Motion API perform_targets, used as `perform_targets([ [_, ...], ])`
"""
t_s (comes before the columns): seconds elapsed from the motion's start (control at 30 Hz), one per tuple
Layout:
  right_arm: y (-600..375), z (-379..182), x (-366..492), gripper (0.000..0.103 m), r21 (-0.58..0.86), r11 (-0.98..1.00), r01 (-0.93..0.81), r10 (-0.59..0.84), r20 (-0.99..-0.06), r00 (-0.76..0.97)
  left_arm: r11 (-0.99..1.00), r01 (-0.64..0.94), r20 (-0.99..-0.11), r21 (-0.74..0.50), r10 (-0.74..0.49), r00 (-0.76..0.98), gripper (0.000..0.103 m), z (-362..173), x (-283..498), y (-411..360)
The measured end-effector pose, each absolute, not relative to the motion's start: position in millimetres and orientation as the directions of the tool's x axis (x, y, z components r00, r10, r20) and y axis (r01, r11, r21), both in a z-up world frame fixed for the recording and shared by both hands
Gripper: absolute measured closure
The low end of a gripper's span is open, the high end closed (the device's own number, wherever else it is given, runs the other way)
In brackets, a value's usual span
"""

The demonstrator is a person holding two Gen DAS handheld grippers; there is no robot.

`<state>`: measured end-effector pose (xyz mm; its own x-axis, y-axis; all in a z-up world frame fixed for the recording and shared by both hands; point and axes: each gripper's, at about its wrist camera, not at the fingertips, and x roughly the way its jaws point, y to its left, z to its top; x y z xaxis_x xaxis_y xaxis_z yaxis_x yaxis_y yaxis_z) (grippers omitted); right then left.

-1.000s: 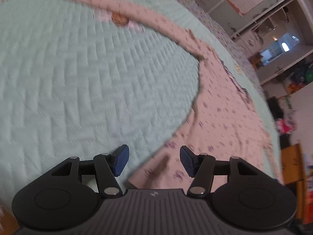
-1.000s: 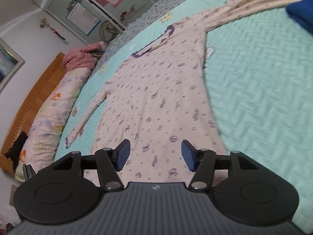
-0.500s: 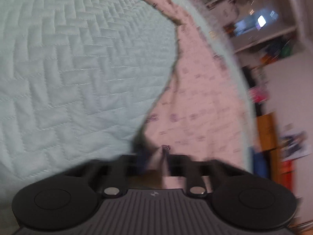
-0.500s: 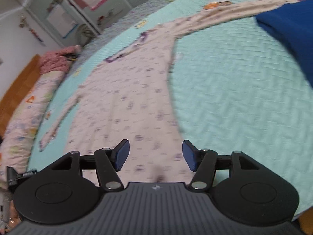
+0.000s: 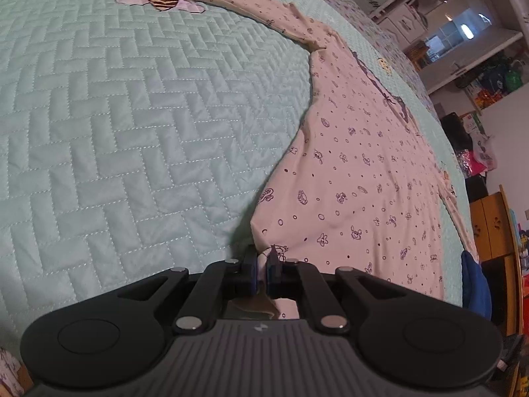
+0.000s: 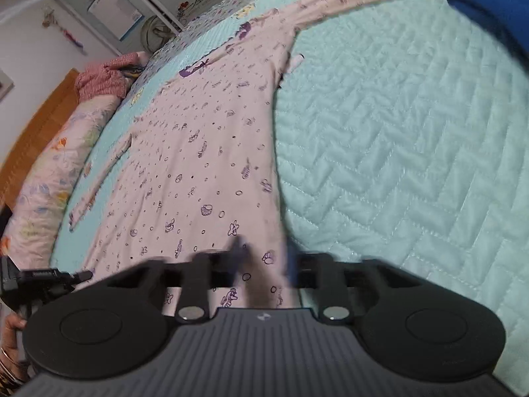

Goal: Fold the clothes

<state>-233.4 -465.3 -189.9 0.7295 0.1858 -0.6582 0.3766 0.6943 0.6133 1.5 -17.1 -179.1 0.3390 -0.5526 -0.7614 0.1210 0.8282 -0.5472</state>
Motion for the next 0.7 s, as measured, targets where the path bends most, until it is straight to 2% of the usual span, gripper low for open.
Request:
perform_targets([
  [0.17,-486,-185,-247,0.103,0.718,0.570,0.399,0.255,-0.616,0.745,0.804,0.108,-0.731,-0.585,-0.581,0.357,0.099,-158,-2,-5],
  [0.37,-482,-186,-240,0.103,0.625,0.658,0.420,0.257,-0.711,0.655,0.846,0.101,-0.795,-0.524,-0.528,0.299,0.099,-178,0,-10],
  [0.57,-487,-188,-245,0.103,0.648,0.627,0.432,0.265,-0.699,0.665,0.849,0.115,-0.797,-0.516,-0.525,0.298,0.099,-183,3,-11],
  [0.7,-496,-189,-247,0.101,0.669,0.606,0.430,0.294,-0.691,0.660,0.830,0.103,-0.782,-0.548,-0.553,0.287,0.093,-185,5,-5],
])
